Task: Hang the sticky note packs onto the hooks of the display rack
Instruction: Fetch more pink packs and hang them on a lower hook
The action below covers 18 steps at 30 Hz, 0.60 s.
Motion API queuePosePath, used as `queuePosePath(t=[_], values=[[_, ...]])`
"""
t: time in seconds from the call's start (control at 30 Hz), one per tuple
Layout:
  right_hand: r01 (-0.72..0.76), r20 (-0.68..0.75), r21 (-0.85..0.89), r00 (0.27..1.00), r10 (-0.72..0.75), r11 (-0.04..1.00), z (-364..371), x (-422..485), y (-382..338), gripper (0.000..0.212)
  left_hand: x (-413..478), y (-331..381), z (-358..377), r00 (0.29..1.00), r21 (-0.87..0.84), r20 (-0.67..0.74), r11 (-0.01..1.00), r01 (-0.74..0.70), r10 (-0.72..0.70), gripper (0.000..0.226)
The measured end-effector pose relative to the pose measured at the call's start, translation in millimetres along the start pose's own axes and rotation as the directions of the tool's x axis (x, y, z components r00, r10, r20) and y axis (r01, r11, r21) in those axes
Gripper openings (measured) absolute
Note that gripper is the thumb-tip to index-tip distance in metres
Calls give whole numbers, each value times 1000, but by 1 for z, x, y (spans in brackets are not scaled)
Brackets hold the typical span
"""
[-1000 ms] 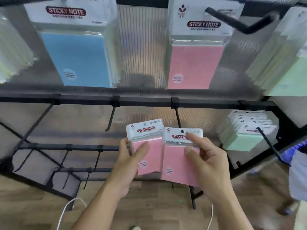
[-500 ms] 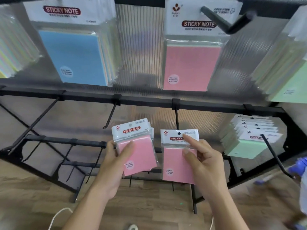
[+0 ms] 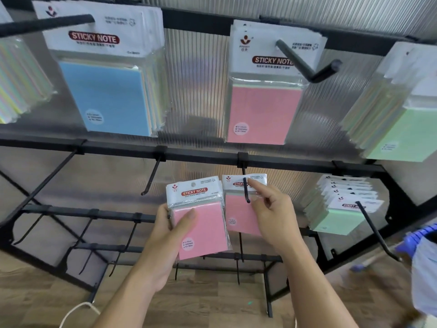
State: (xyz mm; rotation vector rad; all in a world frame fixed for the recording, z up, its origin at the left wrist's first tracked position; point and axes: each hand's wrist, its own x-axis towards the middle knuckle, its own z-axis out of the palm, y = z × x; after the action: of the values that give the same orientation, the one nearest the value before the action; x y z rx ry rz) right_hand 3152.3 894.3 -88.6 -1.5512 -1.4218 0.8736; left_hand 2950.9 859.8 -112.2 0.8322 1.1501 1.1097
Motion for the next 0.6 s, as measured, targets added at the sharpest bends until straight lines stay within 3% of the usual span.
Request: queuePosePath(t=[0.17,0.37,0.47,0.53,0.6], values=[[-91,69,49,994,88,995,3,21,-5,42,2,3,3,999,0,27,1000,-18,18,53],[-91,116,-17,989,92,996,-7,26,-16,46,2,10,3,997,-7,67,999,-47,47,50],[-2,-105,-179,994,-17,984,-8,15,-20,37,2,11,4,994,-11,94,998,-55,56,50],[103,-252,-80,960,-120,991,-9,1,-30,19,0,12,6,991,-20,117,998,-61,63,50],[212,-169,81,966,-196,974,-9,-12,-42,11,-3,13,8,989,-22,128,997,-74,76,55]])
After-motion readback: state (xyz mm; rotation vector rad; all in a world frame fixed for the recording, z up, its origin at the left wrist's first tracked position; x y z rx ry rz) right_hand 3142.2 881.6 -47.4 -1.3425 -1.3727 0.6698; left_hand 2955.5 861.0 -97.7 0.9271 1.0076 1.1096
